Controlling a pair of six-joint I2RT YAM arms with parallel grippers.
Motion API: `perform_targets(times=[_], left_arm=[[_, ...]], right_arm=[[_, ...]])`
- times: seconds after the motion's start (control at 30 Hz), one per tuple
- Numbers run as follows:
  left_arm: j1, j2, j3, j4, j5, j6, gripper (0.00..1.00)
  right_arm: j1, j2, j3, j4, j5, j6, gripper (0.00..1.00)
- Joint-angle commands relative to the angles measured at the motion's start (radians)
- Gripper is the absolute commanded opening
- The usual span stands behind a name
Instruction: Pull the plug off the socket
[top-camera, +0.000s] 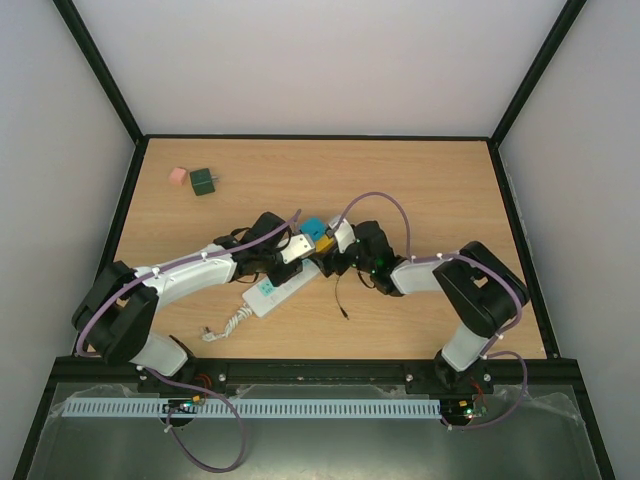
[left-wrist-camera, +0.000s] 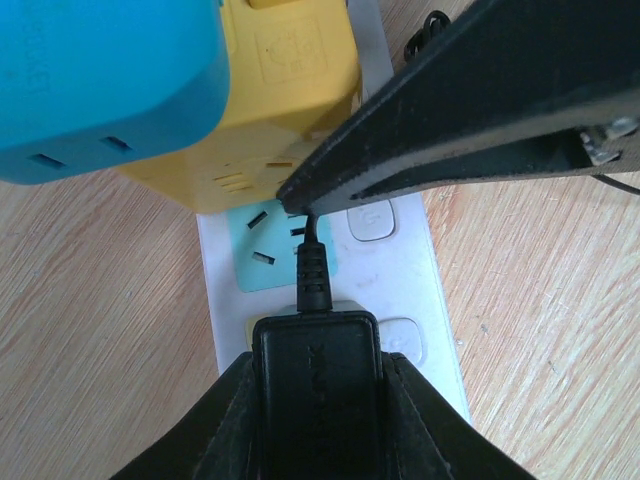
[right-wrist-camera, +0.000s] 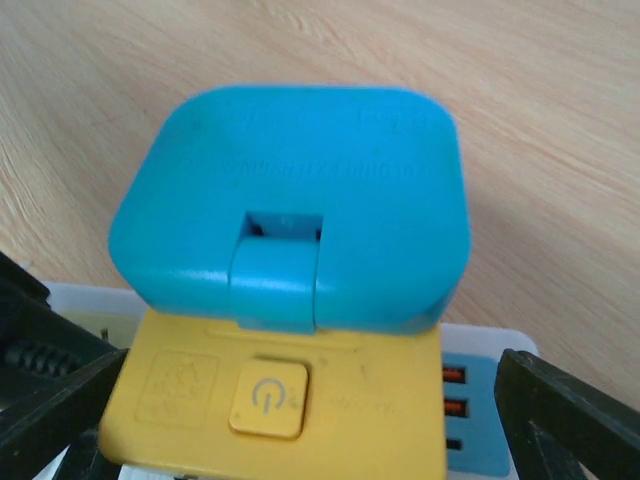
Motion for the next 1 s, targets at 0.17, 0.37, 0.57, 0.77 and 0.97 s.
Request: perform_targets(times=[0.17, 0.37, 0.57, 0.77, 0.97], left_arm=[[0.0, 0.019, 0.001, -0.008, 0.044, 0.015, 0.09], [0.0, 0.021, 0.007, -0.011, 0.045, 0.014, 0.09], [0.0, 0.02, 0.002, -0.005, 0.043, 0.013, 0.09], [0.0, 0.018, 0.011, -0.006, 0.041, 0.008, 0.09], [0.0, -0.001, 0.032, -0.003, 0.02, 0.001, 0.05]], right_arm=[[0.003, -0.028, -0.002, 0.107, 0.067, 0.059, 0.93], [0.012, 0.027, 0.003, 0.097, 0.087, 0.045, 0.89], [0.014, 0.042, -0.024, 0.114, 0.104, 0.035, 0.81], [0.014, 0.051, -0.025, 0.114, 0.089, 0.044, 0.6], [0.014, 0.087, -0.047, 0.127, 0.103, 0.056, 0.45]])
